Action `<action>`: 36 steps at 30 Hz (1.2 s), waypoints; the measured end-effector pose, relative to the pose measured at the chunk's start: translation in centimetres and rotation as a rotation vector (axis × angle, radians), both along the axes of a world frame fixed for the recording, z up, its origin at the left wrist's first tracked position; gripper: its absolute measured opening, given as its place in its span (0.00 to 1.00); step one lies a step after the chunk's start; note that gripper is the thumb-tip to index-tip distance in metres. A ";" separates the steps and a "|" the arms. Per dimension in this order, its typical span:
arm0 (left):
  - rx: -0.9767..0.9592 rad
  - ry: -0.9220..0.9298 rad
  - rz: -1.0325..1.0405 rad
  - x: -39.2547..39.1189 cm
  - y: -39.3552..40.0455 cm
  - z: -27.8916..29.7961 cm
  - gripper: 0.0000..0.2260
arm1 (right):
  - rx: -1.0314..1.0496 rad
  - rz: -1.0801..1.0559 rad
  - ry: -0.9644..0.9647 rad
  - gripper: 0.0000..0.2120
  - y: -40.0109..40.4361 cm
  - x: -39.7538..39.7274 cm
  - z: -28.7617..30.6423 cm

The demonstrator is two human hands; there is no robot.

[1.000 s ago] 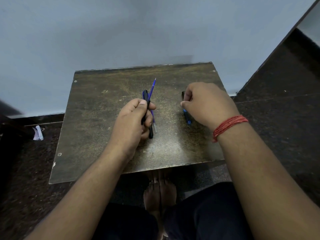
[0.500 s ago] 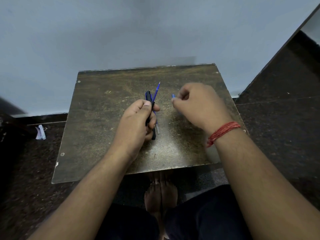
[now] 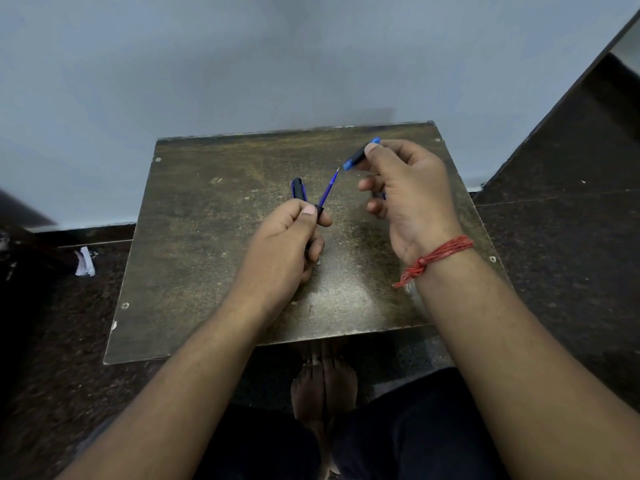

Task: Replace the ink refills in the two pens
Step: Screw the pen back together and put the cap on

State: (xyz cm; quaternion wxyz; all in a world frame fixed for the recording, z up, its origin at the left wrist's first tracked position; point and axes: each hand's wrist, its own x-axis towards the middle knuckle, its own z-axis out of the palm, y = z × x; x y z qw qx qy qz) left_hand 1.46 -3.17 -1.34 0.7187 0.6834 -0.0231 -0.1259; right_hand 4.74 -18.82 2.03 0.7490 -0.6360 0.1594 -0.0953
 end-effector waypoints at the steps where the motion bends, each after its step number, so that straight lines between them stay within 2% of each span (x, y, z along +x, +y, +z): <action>1: 0.007 -0.001 -0.006 0.0 0.0 0.0 0.13 | 0.005 -0.003 -0.001 0.03 0.0 0.0 0.0; 8: 0.023 -0.005 -0.016 -0.1 -0.2 0.0 0.14 | -0.020 0.022 -0.005 0.03 0.0 0.1 -0.1; 18: 0.026 0.007 0.001 0.0 -0.2 0.0 0.13 | -0.170 0.116 -0.023 0.03 0.2 -0.2 -0.1; 30: 0.016 0.013 0.016 -0.1 -0.1 0.1 0.13 | -0.212 0.136 -0.029 0.03 0.2 -0.2 -0.1; 36: 0.009 0.002 0.036 -0.1 -0.2 0.2 0.13 | -0.278 0.264 -0.009 0.02 1.2 -0.5 -0.2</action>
